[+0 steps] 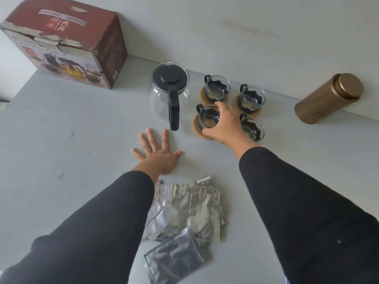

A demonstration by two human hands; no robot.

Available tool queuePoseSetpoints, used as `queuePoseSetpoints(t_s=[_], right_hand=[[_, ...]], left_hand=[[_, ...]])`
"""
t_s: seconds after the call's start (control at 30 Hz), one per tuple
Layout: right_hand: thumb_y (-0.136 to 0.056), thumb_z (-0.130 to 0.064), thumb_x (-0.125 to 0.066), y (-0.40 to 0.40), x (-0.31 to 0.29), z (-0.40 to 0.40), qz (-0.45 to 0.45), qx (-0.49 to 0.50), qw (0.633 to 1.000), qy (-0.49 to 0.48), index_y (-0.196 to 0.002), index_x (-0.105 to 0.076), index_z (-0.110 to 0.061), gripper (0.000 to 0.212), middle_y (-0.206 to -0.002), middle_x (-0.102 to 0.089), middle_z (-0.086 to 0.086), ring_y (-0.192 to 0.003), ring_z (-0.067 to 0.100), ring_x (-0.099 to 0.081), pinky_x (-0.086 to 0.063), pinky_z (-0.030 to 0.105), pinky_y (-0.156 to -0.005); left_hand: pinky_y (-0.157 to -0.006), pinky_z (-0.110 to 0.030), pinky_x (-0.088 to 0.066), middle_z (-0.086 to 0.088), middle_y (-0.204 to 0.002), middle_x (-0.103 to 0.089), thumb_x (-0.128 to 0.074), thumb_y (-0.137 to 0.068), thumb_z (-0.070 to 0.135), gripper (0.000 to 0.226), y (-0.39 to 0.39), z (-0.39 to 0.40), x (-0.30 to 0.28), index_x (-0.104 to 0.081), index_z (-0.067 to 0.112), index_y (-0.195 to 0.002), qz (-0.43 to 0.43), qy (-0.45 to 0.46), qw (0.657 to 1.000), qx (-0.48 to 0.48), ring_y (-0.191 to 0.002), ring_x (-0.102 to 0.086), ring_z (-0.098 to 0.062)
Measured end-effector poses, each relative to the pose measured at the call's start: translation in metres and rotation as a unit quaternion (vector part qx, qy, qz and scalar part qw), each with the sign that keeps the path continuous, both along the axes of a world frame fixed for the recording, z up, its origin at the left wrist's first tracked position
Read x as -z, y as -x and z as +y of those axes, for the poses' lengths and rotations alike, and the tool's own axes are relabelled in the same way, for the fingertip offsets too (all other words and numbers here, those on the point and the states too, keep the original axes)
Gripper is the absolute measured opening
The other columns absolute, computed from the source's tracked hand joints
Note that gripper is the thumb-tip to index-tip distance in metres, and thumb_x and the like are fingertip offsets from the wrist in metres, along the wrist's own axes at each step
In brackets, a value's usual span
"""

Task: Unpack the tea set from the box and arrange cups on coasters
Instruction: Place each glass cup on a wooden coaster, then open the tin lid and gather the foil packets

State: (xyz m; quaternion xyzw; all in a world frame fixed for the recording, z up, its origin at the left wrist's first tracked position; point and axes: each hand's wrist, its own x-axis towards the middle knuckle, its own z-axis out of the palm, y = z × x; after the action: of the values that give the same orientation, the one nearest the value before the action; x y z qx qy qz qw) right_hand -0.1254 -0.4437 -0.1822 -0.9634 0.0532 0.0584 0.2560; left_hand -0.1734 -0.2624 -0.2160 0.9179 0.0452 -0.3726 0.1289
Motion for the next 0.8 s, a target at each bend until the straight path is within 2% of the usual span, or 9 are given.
queuePoseSetpoints(t_s=[0.27,0.5,0.63,0.7,0.77,0.8], right_hand=[[-0.069,-0.028,-0.076,0.000,0.002,-0.002,0.004,-0.010,1.000,0.007,-0.145,-0.028,-0.013,0.090,-0.145,-0.034,0.008,-0.135,0.024,-0.032,-0.032,0.031,-0.106],[-0.071,-0.031,-0.076,0.020,-0.017,-0.009,-0.076,0.004,0.997,-0.009,-0.146,-0.025,-0.015,0.092,-0.146,-0.030,0.007,-0.137,0.021,-0.027,-0.027,0.028,-0.108],[-0.071,-0.031,-0.076,0.047,-0.032,-0.019,-0.086,0.003,0.996,-0.020,-0.145,-0.027,-0.016,0.090,-0.146,-0.031,0.004,-0.137,0.018,-0.027,-0.025,0.025,-0.108],[-0.071,-0.031,-0.076,0.059,-0.039,-0.027,-0.093,0.013,0.995,-0.019,-0.145,-0.027,-0.016,0.090,-0.146,-0.032,0.004,-0.137,0.018,-0.029,-0.026,0.027,-0.110],[-0.072,-0.031,-0.075,0.069,-0.050,-0.036,-0.103,0.034,0.994,-0.015,-0.145,-0.028,-0.015,0.088,-0.145,-0.033,0.004,-0.137,0.018,-0.030,-0.028,0.028,-0.110],[-0.073,-0.030,-0.075,0.074,-0.056,-0.042,-0.110,0.049,0.993,-0.014,-0.145,-0.029,-0.014,0.087,-0.144,-0.034,0.005,-0.136,0.019,-0.030,-0.029,0.028,-0.109]], left_hand=[[-0.110,-0.062,0.013,-0.012,-0.144,0.046,-0.018,-0.095,0.061,0.074,-0.001,0.002,0.002,0.030,0.032,-0.143,-0.005,0.001,1.000,0.003,-0.134,0.039,-0.036],[-0.109,-0.062,0.013,-0.012,-0.145,0.045,-0.018,-0.094,0.064,0.076,0.002,0.001,0.006,0.029,0.032,-0.144,-0.026,-0.003,1.000,0.006,-0.135,0.038,-0.036],[-0.112,-0.060,0.008,-0.010,-0.150,0.038,-0.028,-0.094,0.060,0.076,0.006,0.009,0.009,0.021,0.035,-0.147,-0.056,0.000,0.998,0.021,-0.139,0.032,-0.034],[-0.114,-0.057,-0.001,-0.008,-0.155,0.025,-0.035,-0.096,0.052,0.069,0.008,0.014,0.003,0.005,0.035,-0.150,-0.074,0.012,0.997,0.011,-0.144,0.021,-0.032],[-0.112,-0.048,-0.019,-0.011,-0.156,-0.009,-0.036,-0.099,0.039,0.052,0.010,0.017,-0.008,-0.024,0.024,-0.148,-0.104,0.027,0.994,0.001,-0.144,-0.009,-0.032],[-0.106,-0.043,-0.029,-0.013,-0.147,-0.030,-0.034,-0.100,0.033,0.043,0.012,0.013,-0.017,-0.040,0.016,-0.139,-0.129,0.028,0.991,-0.005,-0.136,-0.028,-0.032]])
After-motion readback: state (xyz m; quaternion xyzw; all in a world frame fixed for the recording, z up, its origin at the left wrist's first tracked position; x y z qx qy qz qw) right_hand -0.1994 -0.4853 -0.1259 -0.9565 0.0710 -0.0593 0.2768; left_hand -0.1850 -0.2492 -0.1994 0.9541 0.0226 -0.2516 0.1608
